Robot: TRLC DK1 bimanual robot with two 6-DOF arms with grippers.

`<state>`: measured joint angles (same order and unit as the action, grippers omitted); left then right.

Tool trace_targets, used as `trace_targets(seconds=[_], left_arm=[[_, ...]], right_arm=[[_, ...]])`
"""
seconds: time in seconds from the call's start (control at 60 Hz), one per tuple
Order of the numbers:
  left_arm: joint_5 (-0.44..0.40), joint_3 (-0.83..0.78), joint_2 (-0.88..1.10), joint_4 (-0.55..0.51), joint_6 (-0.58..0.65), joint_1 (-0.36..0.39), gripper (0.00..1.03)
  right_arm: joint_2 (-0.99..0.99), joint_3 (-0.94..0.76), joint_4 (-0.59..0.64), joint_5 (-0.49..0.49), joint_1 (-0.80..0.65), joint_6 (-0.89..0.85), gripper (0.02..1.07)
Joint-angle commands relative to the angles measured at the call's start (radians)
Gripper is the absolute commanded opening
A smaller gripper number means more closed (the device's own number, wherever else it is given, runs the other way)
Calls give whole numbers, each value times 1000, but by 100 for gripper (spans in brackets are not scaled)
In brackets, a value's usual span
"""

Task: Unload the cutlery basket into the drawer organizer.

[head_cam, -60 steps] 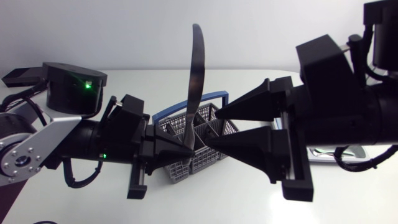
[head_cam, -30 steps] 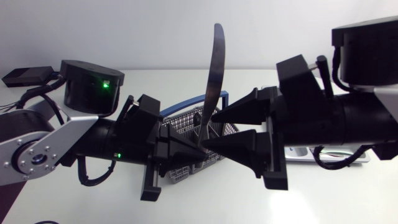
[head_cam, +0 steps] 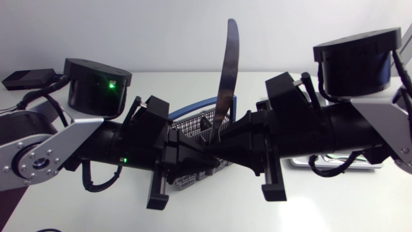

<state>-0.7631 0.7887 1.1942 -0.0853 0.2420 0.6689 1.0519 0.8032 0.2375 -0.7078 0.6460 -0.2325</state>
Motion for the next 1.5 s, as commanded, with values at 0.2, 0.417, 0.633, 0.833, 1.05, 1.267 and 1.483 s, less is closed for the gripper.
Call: trace_targets(seconds=[0.2, 0.417, 0.633, 0.833, 1.05, 1.267, 1.483], left_arm=[[-31, 40, -1, -30, -15, -6, 21], [28, 32, 15, -79, 33, -29, 98], [309, -28, 39, -134, 180, -26, 98], [467, -75, -28, -166, 261, -92, 98], [516, -98, -96, -169, 280, -186, 98], [542, -103, -168, -176, 278, -173, 98], [558, -114, -194, -176, 269, -150, 98]], right_arm=[[-9, 4, 52, -13, -2, -18, 7], [-81, -2, 105, -15, -29, -13, 7], [-151, -4, 177, -39, -273, -34, 7], [-66, 2, 192, -59, -677, -151, 7], [244, 139, 177, 28, -1017, -255, 7], [508, 335, 149, 151, -1194, -297, 7], [770, 547, 154, 314, -1244, -297, 7]])
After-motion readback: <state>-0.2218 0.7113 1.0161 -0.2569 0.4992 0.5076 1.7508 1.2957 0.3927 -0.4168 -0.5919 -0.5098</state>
